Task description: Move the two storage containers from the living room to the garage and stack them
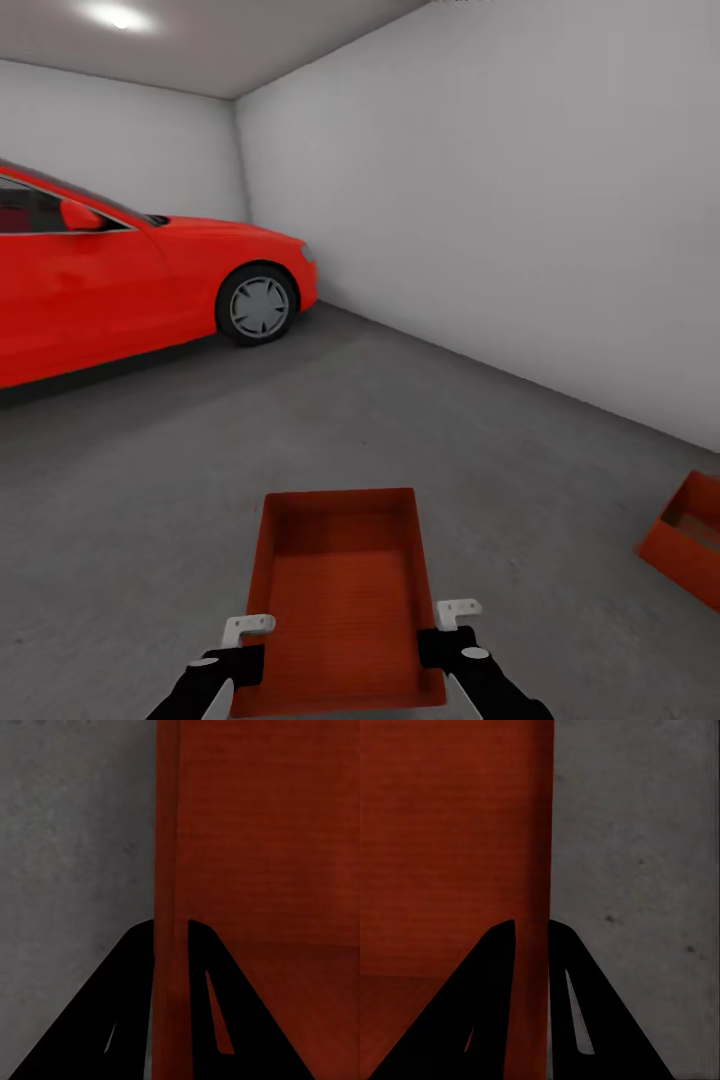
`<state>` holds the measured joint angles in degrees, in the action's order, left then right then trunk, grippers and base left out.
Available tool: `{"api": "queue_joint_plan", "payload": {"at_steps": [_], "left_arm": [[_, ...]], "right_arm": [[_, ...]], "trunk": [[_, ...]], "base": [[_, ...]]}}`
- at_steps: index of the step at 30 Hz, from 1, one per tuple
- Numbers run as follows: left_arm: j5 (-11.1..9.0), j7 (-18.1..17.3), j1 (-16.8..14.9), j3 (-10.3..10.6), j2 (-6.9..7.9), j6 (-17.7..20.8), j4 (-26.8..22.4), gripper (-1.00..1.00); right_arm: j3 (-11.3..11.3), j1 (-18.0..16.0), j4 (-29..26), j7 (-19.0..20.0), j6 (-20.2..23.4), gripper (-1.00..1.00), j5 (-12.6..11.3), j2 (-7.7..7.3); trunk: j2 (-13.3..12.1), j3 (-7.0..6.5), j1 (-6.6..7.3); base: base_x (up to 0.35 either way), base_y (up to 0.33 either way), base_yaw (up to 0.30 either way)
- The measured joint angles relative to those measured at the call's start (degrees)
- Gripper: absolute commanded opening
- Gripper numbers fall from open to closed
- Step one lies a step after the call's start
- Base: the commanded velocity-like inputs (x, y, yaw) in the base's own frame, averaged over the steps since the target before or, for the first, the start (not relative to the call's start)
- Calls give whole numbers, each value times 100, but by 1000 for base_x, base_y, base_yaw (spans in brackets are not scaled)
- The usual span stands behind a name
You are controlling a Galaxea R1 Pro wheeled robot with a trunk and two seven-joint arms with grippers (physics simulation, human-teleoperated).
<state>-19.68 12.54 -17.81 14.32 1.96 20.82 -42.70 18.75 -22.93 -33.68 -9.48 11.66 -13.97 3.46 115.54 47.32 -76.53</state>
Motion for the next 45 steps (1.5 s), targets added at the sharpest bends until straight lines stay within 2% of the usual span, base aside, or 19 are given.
{"api": "queue_joint_plan", "payload": {"at_steps": [45], "left_arm": [[-1,0,0,0,0,0,1,-100]], "right_arm": [[0,0,0,0,0,-100,-1,0]], "trunk": [[0,-100,0]], "base": [[54,-35,-279]]}}
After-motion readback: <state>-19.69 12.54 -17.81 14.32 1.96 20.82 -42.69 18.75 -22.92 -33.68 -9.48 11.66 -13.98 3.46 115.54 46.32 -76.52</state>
